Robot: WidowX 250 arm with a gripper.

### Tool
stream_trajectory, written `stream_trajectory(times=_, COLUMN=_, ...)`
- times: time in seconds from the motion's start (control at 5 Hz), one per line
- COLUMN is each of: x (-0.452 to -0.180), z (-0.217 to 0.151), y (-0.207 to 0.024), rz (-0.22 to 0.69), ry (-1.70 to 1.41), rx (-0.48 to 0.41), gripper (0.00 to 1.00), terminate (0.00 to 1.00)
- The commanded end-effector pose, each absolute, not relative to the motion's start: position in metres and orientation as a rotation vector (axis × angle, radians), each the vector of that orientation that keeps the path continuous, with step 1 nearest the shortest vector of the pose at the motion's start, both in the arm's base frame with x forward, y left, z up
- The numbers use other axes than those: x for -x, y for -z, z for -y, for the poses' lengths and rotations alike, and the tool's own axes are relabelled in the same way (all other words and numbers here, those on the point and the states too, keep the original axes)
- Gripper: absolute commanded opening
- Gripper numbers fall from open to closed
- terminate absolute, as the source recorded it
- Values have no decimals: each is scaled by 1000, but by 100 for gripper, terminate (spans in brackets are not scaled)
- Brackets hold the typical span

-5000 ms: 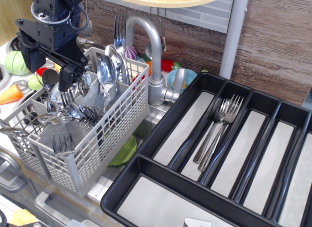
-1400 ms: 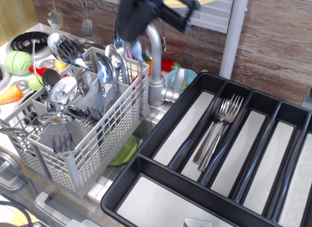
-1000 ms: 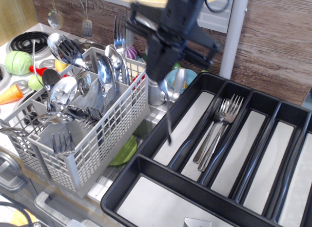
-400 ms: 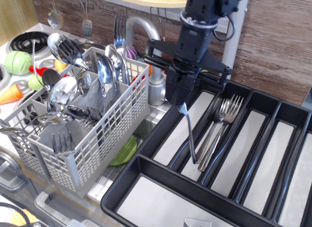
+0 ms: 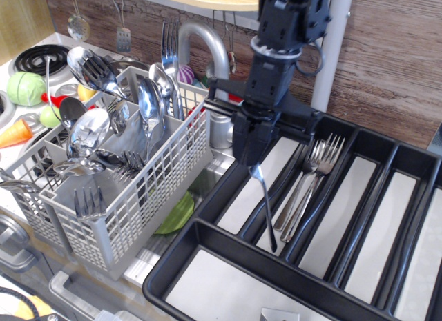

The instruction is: Put fork from basket to tray

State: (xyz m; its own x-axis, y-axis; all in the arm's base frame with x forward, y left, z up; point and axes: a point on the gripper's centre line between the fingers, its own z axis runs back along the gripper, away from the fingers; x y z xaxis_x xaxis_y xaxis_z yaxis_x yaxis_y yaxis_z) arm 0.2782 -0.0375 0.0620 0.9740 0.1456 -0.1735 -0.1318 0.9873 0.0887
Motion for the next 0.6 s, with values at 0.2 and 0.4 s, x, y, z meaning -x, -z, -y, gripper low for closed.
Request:
stream_trajectory(times=0.2, x=-298, z=50, y=-52, rz=-208, ry=-194, rx=-189, gripper=0, terminate=0)
stream_trajectory(times=0.4, x=-304, z=63, y=-52, rz=-162, ry=-214, rx=-200, gripper=100, terminate=100)
